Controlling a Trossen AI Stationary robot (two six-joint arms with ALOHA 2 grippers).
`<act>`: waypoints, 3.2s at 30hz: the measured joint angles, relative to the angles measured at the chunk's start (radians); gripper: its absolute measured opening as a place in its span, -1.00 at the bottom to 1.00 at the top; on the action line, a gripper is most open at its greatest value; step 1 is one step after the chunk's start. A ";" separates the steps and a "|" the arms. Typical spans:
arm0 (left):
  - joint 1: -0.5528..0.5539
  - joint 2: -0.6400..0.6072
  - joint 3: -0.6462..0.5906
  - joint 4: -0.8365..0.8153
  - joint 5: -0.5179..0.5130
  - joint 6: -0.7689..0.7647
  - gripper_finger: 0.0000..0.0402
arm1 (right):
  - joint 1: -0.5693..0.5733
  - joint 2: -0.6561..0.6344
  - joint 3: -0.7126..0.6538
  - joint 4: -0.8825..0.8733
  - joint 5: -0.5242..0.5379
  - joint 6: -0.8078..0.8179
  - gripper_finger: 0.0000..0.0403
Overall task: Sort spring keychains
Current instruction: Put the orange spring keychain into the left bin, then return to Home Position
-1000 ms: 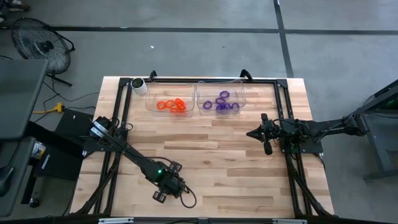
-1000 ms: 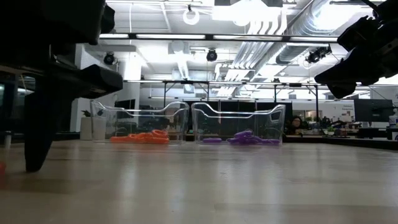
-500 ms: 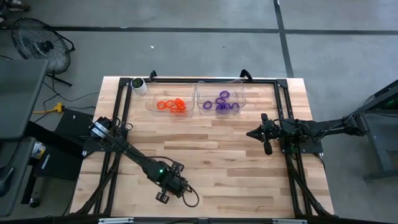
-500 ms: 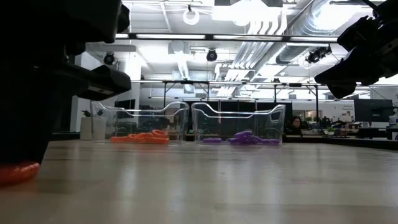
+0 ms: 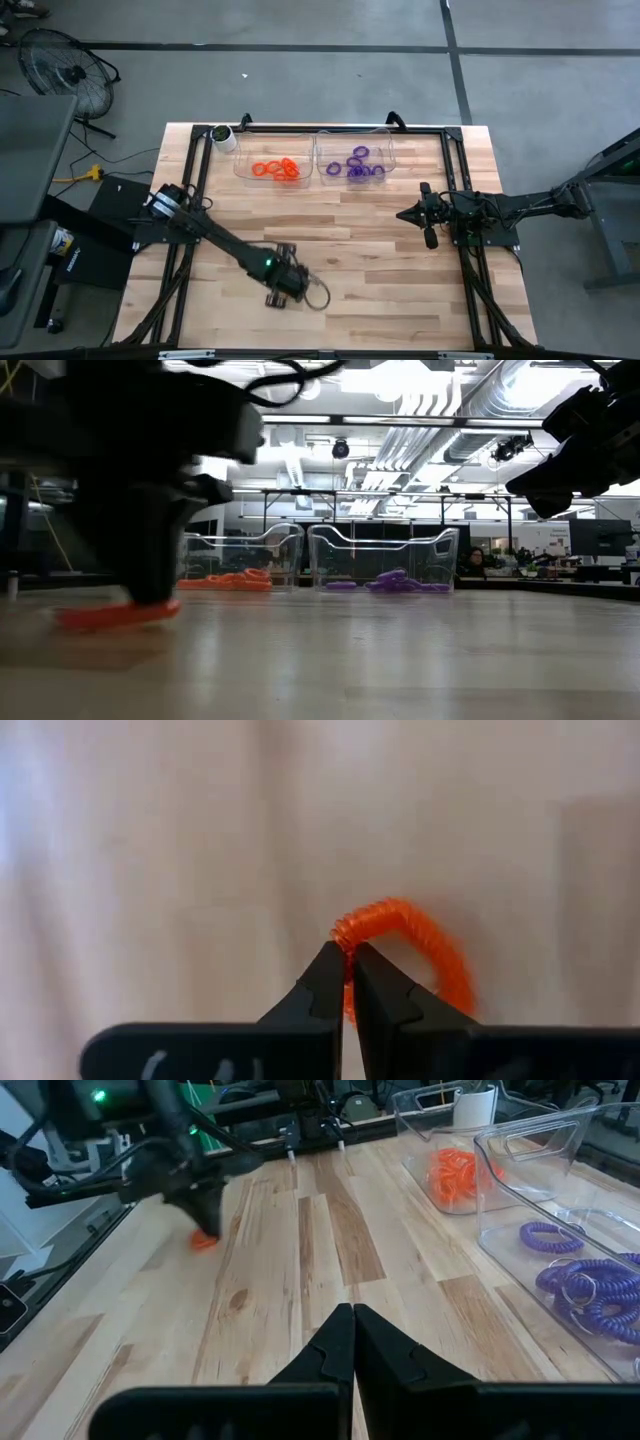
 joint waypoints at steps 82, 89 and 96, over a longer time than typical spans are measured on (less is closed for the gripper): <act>1.080 -0.260 0.006 -0.237 0.069 -0.191 -0.17 | 0.000 0.000 0.000 0.000 0.000 0.000 -1.00; 1.052 -0.293 0.006 -0.226 0.090 -0.197 -0.14 | 0.000 0.000 0.000 0.000 0.000 0.000 -1.00; 0.986 -0.342 0.007 -0.124 0.162 -0.189 -0.25 | 0.000 0.000 0.000 0.000 0.000 0.000 -1.00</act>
